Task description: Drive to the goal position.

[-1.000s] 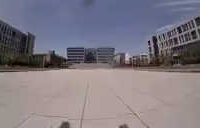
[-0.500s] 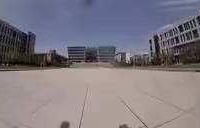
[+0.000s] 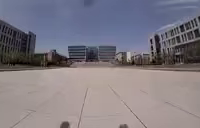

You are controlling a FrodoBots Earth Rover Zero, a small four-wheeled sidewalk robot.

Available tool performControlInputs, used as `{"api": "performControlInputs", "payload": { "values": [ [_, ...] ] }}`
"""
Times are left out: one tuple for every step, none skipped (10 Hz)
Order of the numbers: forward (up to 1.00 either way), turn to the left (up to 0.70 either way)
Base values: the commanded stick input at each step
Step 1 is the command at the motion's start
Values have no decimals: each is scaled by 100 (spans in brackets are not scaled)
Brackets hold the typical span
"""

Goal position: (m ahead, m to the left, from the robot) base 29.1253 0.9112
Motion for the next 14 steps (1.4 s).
{"api": "performControlInputs", "payload": {
  "values": [
    [70,0],
    [70,0],
    [70,0],
    [70,0],
    [70,0],
    [70,0],
    [70,0],
    [70,0],
    [70,0],
    [70,0],
    [70,0],
    [70,0],
    [70,0],
    [70,0]
  ]
}}
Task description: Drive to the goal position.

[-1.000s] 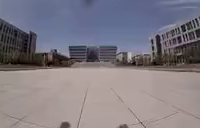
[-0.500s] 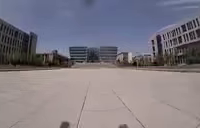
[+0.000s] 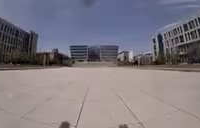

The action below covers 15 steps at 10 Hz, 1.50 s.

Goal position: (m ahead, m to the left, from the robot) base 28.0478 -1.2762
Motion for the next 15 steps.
{"api": "performControlInputs", "payload": {
  "values": [
    [70,0],
    [70,0],
    [70,0],
    [70,0],
    [70,0],
    [70,0],
    [70,0],
    [70,0],
    [70,0],
    [70,0],
    [70,0],
    [70,0],
    [70,0],
    [70,0],
    [70,0]
  ]
}}
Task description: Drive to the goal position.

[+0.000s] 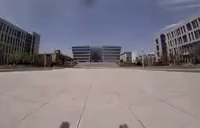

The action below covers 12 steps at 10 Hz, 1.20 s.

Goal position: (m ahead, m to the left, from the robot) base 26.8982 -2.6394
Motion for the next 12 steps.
{"api": "performControlInputs", "payload": {
  "values": [
    [70,0],
    [70,0],
    [70,0],
    [70,0],
    [70,0],
    [70,0],
    [70,0],
    [70,0],
    [70,0],
    [70,0],
    [70,0],
    [70,0]
  ]
}}
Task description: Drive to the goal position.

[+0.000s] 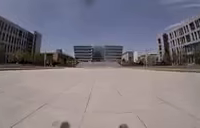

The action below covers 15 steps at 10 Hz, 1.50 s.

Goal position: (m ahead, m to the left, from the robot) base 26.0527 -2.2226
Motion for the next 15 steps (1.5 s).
{"api": "performControlInputs", "payload": {
  "values": [
    [70,0],
    [70,0],
    [70,0],
    [70,0],
    [70,0],
    [70,0],
    [70,-7],
    [70,-25],
    [70,-35],
    [70,-35],
    [70,-22],
    [70,-4],
    [70,0],
    [70,0],
    [70,0]
  ]
}}
